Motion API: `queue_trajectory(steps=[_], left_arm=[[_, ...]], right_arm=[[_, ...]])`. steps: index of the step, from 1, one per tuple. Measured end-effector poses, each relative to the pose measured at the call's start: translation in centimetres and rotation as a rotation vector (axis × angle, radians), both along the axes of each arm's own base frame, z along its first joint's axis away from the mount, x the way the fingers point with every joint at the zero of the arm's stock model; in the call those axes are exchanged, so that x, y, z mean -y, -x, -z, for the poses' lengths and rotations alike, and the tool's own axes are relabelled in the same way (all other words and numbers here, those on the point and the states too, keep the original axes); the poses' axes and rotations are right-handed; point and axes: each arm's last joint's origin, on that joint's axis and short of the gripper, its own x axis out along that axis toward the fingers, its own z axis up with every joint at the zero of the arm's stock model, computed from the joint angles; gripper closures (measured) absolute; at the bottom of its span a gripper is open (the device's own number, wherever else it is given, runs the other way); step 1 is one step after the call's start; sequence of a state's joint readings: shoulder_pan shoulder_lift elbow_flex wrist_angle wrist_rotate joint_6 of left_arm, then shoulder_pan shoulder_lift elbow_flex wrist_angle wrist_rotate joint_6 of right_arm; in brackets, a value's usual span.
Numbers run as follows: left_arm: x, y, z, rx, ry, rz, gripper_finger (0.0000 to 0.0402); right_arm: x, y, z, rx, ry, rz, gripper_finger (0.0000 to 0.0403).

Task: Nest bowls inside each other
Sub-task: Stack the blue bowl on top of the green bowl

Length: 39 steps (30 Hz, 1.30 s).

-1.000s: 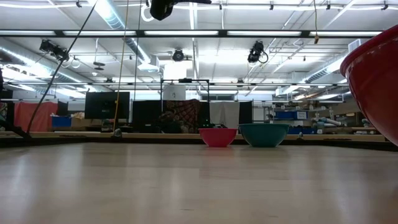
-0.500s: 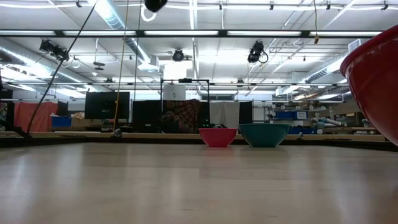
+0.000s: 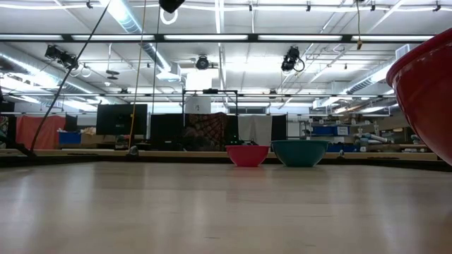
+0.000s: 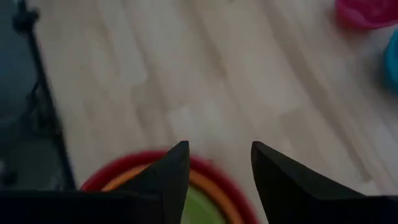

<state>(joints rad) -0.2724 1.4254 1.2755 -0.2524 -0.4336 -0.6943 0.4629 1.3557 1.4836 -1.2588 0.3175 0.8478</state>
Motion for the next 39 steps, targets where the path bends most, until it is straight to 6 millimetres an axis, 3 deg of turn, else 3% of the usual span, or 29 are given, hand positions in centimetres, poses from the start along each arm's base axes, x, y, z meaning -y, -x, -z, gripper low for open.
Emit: queue_trajectory(steps=[12,22,28,39], left_arm=[[-2.3,1.0,1.0,-0.159,-0.02,-0.085,0.0114],[-6.9,1.0,1.3,-0.225,-0.032,-0.237,0.0174],[-9.1,1.0,2.7,-0.245,-0.031,-0.302,0.0204],[-10.6,1.1,4.7,-0.248,0.0,-0.281,0.0216]], right_arm=[[12.8,-3.0,4.0,0.128,-0.122,0.15,0.0224],[21.1,-4.7,7.3,0.078,-0.15,0.282,0.0224],[24.1,-5.8,9.7,0.075,-0.206,0.286,0.0207],[25.8,-6.1,9.7,0.108,-0.151,0.381,0.0133]])
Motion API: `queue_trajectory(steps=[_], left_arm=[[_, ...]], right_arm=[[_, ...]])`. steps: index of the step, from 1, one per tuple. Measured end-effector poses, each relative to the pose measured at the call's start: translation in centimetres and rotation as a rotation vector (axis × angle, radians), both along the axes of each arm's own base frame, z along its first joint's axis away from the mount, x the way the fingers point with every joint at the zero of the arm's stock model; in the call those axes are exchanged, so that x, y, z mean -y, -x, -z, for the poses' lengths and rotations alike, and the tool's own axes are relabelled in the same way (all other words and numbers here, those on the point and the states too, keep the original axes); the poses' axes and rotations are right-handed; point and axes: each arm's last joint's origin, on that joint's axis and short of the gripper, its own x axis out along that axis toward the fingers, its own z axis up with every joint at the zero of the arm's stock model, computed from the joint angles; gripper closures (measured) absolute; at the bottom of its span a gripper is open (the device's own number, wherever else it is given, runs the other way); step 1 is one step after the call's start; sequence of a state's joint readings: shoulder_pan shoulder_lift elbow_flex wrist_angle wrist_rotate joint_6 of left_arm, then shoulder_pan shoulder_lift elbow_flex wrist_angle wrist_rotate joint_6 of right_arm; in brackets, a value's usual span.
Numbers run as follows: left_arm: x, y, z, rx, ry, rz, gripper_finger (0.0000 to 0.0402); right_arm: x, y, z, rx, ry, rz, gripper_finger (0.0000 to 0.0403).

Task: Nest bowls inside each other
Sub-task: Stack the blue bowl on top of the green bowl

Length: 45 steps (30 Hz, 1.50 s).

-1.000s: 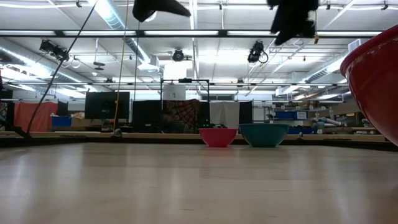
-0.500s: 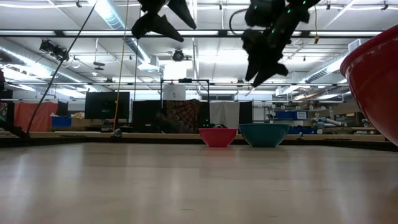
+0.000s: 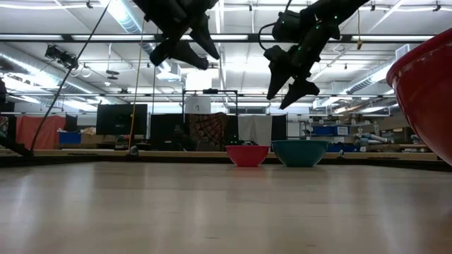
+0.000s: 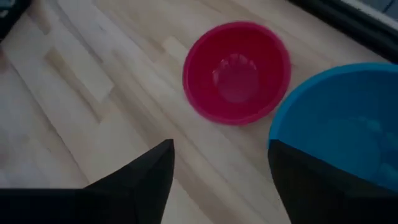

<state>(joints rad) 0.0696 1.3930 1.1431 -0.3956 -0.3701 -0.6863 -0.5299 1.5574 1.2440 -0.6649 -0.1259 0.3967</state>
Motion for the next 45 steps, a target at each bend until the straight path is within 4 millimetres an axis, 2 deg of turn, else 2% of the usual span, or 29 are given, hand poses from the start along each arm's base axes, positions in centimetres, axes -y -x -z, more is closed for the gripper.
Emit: queue_trajectory(steps=[4,7,11,16,21,25,32,37,41,45], left_arm=[[-0.2,0.2,0.9,-0.027,0.034,0.057,0.0216],[-0.2,0.2,1.3,-0.037,0.035,0.065,0.0216],[-0.3,0.2,1.2,-0.048,0.029,0.119,0.0216],[-0.6,0.3,1.3,-0.062,0.032,0.146,0.0216],[-0.5,0.3,1.3,-0.062,0.038,0.158,0.0216],[-0.5,0.3,1.4,-0.06,0.055,0.18,0.0216],[-0.4,0.3,1.4,-0.059,0.056,0.181,0.0216],[-0.4,0.4,1.2,-0.057,0.056,0.181,0.0216],[-0.4,0.7,0.7,-0.04,0.052,0.181,0.0216],[-0.3,1.3,-0.1,-0.014,0.047,0.181,0.0216]], right_arm=[[0.6,0.0,1.4,-0.075,-0.034,0.036,0.0127],[0.6,0.0,2.5,-0.15,-0.066,-0.016,0.0133],[0.6,0.1,5.2,-0.323,-0.094,-0.096,0.0146],[0.1,-0.3,6.3,-0.444,-0.023,-0.189,0.0164],[-0.6,-0.7,6.2,-0.518,0.121,-0.295,0.0182],[-0.7,-0.8,6.2,-0.524,0.14,-0.357,0.02],[-1.0,-0.6,6.3,-0.439,0.012,-0.465,0.021],[-2.6,-0.6,6.2,-0.368,-0.153,-0.576,0.021],[-3.5,0.2,5.0,-0.339,-0.234,-0.606,0.021],[-3.2,1.7,2.4,-0.29,-0.175,-0.529,0.021]])
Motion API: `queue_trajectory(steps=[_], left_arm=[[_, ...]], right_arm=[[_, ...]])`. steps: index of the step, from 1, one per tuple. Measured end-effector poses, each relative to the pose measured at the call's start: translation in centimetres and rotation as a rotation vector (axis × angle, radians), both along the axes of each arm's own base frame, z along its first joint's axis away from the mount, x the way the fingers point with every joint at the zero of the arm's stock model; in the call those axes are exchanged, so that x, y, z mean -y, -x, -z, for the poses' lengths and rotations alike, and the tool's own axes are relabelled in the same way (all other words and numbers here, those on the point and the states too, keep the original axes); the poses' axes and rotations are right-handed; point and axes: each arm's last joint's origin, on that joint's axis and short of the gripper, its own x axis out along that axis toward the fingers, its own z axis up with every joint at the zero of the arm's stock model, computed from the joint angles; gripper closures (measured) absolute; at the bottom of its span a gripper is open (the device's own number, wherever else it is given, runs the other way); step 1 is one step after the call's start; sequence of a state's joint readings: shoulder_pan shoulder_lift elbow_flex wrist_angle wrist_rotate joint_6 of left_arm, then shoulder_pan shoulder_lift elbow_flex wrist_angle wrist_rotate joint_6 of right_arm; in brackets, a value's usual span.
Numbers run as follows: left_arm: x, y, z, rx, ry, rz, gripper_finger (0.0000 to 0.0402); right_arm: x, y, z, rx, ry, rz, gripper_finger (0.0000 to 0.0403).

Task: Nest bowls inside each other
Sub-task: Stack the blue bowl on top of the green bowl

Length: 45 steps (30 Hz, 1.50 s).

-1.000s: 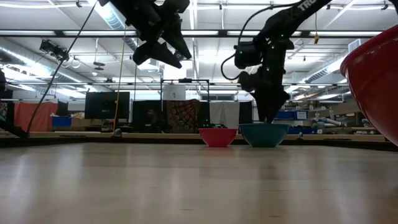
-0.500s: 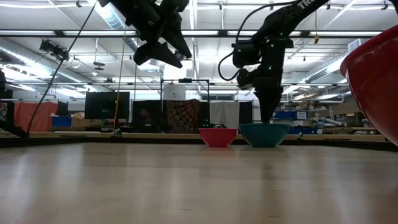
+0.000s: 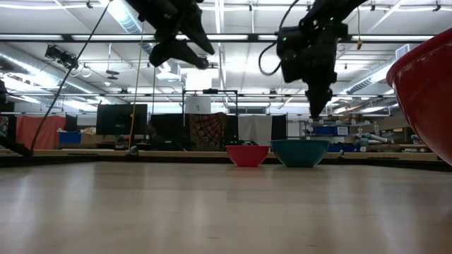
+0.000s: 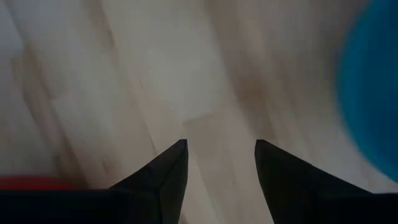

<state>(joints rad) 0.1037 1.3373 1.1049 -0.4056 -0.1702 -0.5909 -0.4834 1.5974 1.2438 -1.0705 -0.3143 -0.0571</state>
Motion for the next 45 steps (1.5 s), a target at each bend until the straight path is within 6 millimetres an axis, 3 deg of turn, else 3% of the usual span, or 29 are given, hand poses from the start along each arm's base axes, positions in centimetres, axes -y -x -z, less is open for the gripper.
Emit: queue_trajectory(steps=[3,6,11,17,30,39,45], left_arm=[[0.0,0.3,-0.3,0.008,-0.001,0.0,0.0216],[0.0,0.3,-0.2,0.007,0.002,-0.002,0.0216],[0.0,0.2,-0.2,0.017,0.013,-0.011,0.0216],[0.0,0.2,-0.4,0.03,0.018,-0.015,0.0216],[0.0,0.0,-0.6,0.064,0.014,-0.014,0.0216],[0.0,0.0,-0.6,0.062,0.012,-0.013,0.0216],[0.0,0.0,-0.6,0.062,0.012,-0.012,0.0216]], right_arm=[[1.7,1.4,-1.7,0.051,0.089,0.159,0.021],[4.1,2.8,-2.1,0.033,0.172,0.372,0.021],[7.5,4.9,-1.1,-0.062,0.204,0.637,0.021],[9.9,5.8,0.8,-0.089,0.112,0.714,0.0207],[10.8,5.5,4.5,-0.289,0.07,0.739,0.0186],[10.7,5.6,4.3,-0.298,0.108,0.707,0.0219],[9.6,5.4,4.3,-0.366,0.099,0.62,0.0236]])
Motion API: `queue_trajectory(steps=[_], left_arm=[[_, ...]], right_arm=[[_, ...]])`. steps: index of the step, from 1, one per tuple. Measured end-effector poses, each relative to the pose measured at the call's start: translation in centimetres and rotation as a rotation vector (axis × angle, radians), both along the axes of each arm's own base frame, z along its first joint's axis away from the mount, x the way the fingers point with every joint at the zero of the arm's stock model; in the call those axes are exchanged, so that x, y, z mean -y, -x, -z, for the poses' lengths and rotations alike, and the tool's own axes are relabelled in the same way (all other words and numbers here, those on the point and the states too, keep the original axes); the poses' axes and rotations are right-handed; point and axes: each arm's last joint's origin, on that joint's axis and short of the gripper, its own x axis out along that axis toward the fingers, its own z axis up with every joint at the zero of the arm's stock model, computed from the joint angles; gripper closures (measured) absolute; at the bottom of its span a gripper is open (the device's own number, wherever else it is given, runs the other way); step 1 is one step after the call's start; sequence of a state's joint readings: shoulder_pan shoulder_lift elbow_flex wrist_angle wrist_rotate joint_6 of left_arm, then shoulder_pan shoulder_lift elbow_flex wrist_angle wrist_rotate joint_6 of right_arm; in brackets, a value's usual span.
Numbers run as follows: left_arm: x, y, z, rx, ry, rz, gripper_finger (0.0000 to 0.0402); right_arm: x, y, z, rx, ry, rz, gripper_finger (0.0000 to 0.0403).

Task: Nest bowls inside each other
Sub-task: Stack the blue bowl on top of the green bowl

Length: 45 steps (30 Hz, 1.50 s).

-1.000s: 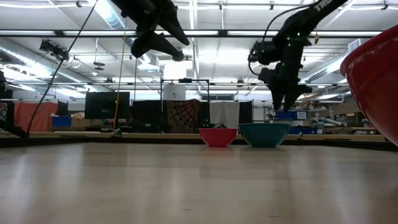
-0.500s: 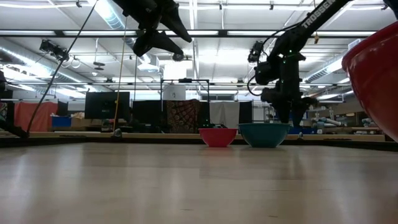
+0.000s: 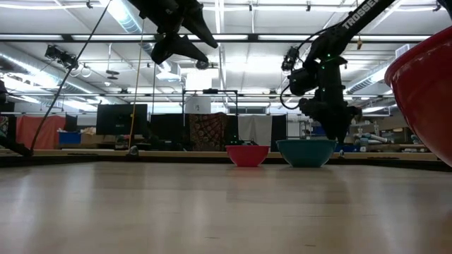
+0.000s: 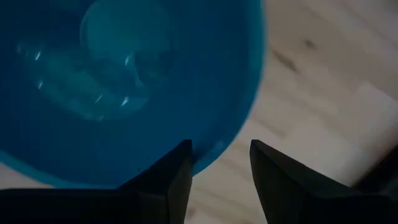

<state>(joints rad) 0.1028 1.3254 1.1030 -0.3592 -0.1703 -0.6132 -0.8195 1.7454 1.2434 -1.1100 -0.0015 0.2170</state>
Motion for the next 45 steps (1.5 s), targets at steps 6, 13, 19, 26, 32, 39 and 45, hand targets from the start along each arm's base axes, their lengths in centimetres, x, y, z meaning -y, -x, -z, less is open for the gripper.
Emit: queue_trajectory(steps=[6,13,19,26,32,39,45], left_arm=[[0.0,0.0,0.0,0.0,0.0,0.0,0.0216],[0.1,0.0,0.0,-0.002,0.015,0.021,0.0216],[0.1,0.0,0.0,-0.007,0.005,0.029,0.0216],[0.1,0.0,0.0,-0.006,-0.003,0.033,0.0216],[0.0,-0.1,-0.2,0.015,-0.006,0.033,0.0216],[0.0,-0.1,-0.2,0.015,-0.006,0.033,0.0216],[0.0,-0.1,-0.2,0.013,-0.014,0.038,0.0216]], right_arm=[[-1.1,-0.6,0.0,-0.077,0.024,-0.062,0.0238],[-1.3,-0.9,0.0,-0.088,0.04,-0.084,0.0238],[-1.6,-0.9,-1.1,-0.143,0.017,-0.223,0.0238],[-0.8,-2.8,-6.0,-0.033,0.166,-0.254,0.0238],[-1.1,-4.9,-5.2,-0.024,0.169,-0.333,0.0238],[-2.5,-6.4,-1.6,-0.178,-0.004,-0.448,0.0238],[-5.1,-8.2,-0.3,-0.233,-0.077,-0.63,0.0238]])
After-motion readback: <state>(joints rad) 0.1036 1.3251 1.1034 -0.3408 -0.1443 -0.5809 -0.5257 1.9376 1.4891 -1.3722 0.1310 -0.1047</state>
